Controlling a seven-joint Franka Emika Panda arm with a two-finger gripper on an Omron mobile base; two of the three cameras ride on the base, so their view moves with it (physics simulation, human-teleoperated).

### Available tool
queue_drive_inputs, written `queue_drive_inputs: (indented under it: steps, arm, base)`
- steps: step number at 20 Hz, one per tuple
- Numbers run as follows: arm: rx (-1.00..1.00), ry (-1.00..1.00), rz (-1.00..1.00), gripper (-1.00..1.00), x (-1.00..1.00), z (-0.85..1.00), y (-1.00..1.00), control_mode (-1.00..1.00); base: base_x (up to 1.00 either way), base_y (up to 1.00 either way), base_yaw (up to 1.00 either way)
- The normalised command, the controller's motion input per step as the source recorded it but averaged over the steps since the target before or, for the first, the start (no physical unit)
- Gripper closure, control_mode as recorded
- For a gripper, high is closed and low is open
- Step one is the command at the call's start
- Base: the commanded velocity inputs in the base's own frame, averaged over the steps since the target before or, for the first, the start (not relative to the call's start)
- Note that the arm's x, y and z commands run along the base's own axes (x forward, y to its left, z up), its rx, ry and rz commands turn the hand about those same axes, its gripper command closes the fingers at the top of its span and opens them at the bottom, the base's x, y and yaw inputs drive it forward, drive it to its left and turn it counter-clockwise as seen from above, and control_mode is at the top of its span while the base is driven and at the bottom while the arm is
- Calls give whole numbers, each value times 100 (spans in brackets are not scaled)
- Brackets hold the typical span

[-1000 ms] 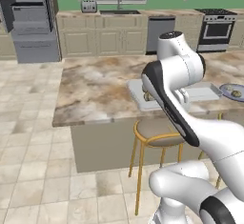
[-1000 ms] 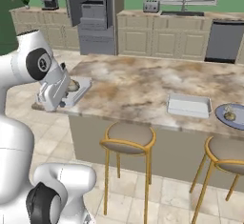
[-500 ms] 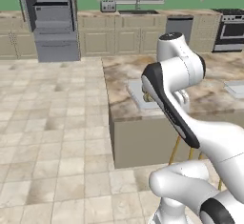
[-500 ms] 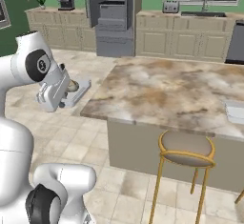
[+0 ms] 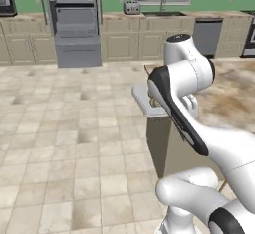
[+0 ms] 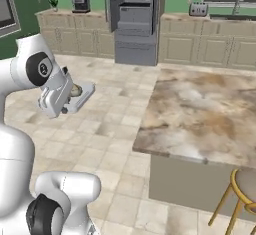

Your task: Place two dumplings into each of the tupperware containers and then place the containers in the fridge.

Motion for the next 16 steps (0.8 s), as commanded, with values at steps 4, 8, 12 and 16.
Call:
queue_drive_inputs:
  steps: [4,8,12,16]
  arm:
    - [0,0,0,100,0,0,0,100]
    - [0,0,0,100,0,0,0,100]
    - [0,0,0,100,0,0,0,100]
    - [0,0,0,100,0,0,0,100]
  base:
    - [89,100,0]
    - [73,100,0]
    - [50,100,0]
    - [100,56,-11]
